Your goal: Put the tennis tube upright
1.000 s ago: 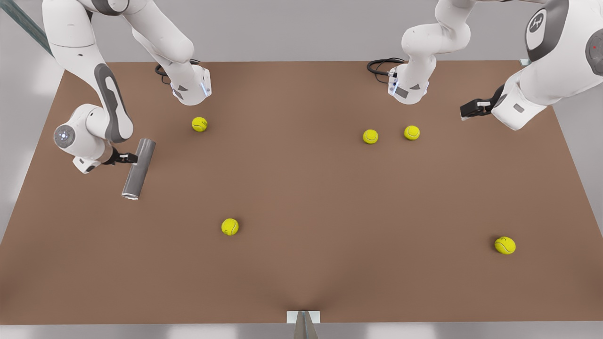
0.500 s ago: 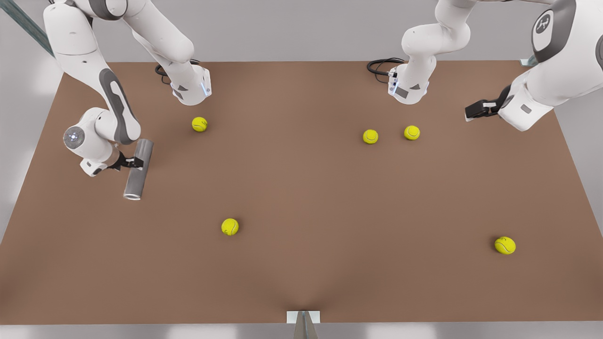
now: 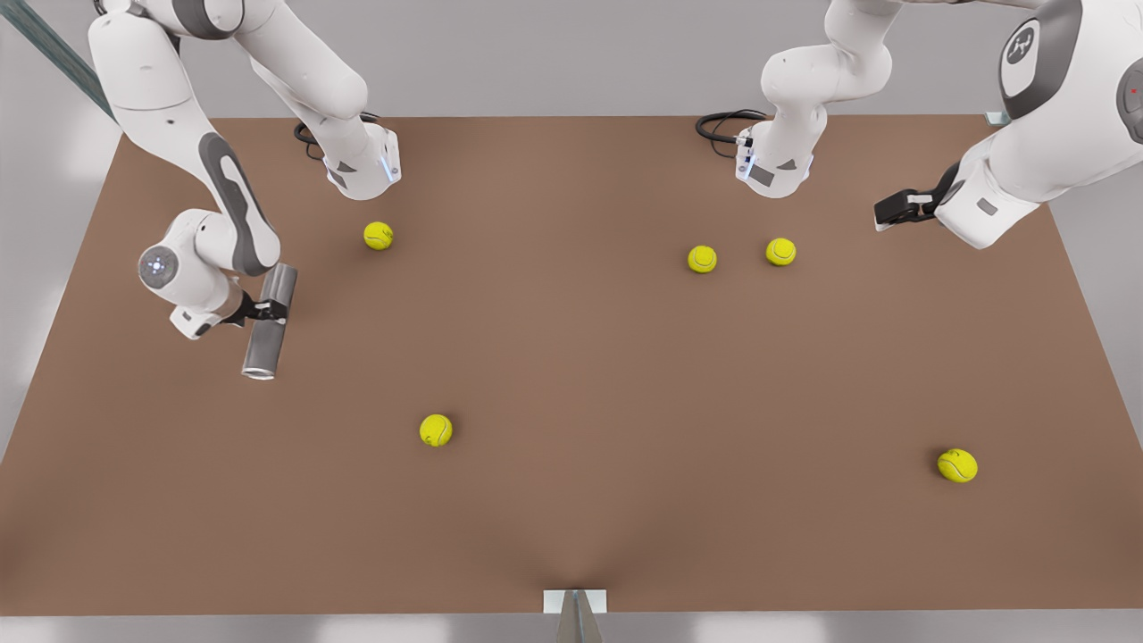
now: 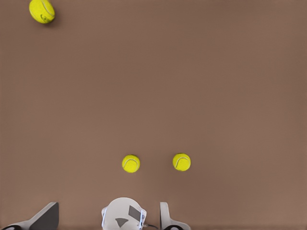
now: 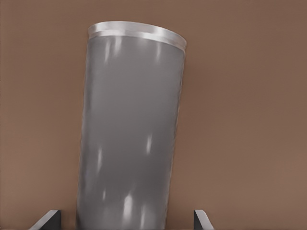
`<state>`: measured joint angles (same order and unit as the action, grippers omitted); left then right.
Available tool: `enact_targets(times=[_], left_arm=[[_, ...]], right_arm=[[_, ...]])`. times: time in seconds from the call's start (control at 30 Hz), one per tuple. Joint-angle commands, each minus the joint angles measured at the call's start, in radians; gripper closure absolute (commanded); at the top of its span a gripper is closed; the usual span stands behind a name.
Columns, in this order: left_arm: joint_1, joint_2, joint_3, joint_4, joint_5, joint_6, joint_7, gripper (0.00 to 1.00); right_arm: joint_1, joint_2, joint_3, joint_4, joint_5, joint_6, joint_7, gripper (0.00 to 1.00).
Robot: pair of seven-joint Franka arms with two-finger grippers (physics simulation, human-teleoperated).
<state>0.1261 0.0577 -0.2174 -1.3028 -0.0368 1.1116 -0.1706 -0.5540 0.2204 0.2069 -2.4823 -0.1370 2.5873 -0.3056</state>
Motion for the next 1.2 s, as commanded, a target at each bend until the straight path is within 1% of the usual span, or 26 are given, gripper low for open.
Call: enact_targets(times=[0.0, 0.13, 0.33, 0.47, 0.6, 0.83, 0.9, 1.0, 1.03, 1.1, 1.17], left_arm=[[0.003, -0.001, -0.002, 0.0, 0.0, 0.001, 0.005, 0.0], [0.003, -0.001, -0.002, 0.0, 0.0, 0.001, 0.006, 0.0], [0.003, -0.001, -0.002, 0.0, 0.0, -0.001, 0.005, 0.0], [0.003, -0.001, -0.002, 0.0, 0.0, -0.001, 0.005, 0.0], [0.003, -0.001, -0.002, 0.0, 0.0, -0.001, 0.005, 0.0], [0.003, -0.003, -0.002, 0.0, 0.0, -0.013, 0.006, 0.0], [0.001, -0.003, -0.002, 0.002, 0.002, -0.016, 0.006, 0.0], [-0.002, -0.003, -0.003, 0.0, 0.002, -0.021, 0.006, 0.0], [0.0, -0.003, -0.005, 0.0, 0.002, -0.022, 0.006, 0.0], [0.001, -0.003, -0.005, 0.002, 0.002, -0.027, 0.006, 0.0], [0.001, -0.003, -0.005, 0.002, 0.002, -0.027, 0.006, 0.0]], right_arm=[[-0.001, 0.008, 0.002, 0.0, 0.001, 0.017, 0.023, 0.0], [-0.004, 0.04, 0.002, -0.001, 0.001, 0.045, 0.019, 0.0], [-0.003, 0.05, 0.002, -0.001, 0.001, 0.047, 0.016, 0.0], [-0.001, 0.048, 0.002, -0.001, 0.001, 0.047, 0.011, 0.09], [0.002, 0.048, 0.002, -0.001, 0.001, 0.045, 0.011, 0.11], [-0.001, 0.057, 0.003, -0.001, 0.001, 0.045, 0.013, 0.13], [0.0, 0.057, 0.003, -0.001, 0.001, 0.045, 0.011, 0.17], [0.0, 0.057, 0.002, 0.0, 0.001, 0.045, 0.011, 0.18], [0.0, 0.057, 0.002, -0.001, 0.001, 0.045, 0.011, 0.2], [0.0, 0.057, 0.003, -0.001, 0.001, 0.045, 0.011, 0.21], [0.0, 0.057, 0.002, -0.001, 0.001, 0.043, 0.011, 0.21]])
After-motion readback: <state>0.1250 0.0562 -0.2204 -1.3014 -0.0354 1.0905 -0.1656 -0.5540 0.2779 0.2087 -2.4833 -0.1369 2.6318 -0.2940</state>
